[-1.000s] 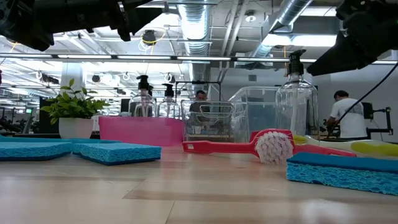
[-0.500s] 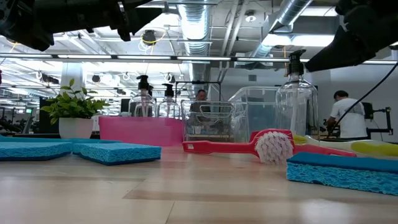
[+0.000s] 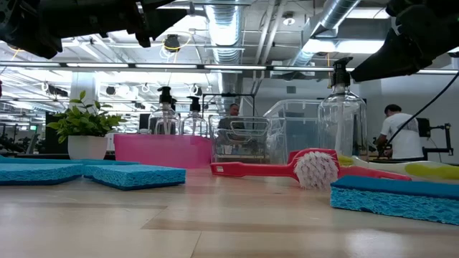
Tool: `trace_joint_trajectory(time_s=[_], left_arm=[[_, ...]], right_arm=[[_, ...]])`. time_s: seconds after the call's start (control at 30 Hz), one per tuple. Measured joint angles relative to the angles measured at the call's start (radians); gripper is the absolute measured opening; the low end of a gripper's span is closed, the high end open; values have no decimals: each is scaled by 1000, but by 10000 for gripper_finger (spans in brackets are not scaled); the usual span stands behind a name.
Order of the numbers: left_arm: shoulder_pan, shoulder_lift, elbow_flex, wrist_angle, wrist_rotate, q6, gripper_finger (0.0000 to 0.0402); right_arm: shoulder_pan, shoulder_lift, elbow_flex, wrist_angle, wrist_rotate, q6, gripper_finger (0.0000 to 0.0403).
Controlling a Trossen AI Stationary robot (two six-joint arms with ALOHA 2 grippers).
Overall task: Pick & Place Kitchen Sink Supplies
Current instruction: Put the transparent soap dispenser into the red bin
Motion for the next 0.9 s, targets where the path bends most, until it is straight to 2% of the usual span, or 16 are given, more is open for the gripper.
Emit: trace_joint_trajectory(time_s=[0.2, 0.47, 0.77, 0.9], left_arm=[[0, 0, 0, 0, 0, 0, 280], [0, 0, 0, 0, 0, 0, 280], [0, 0, 0, 1, 0, 0, 281], [0, 0, 0, 1, 0, 0, 280]], right_arm=[[0, 4, 0, 3, 0, 1, 240], [-3, 77, 0, 23, 8, -6, 240], [-72, 137, 0, 61, 2, -19, 240], [-93, 146, 0, 108, -34, -67, 240]])
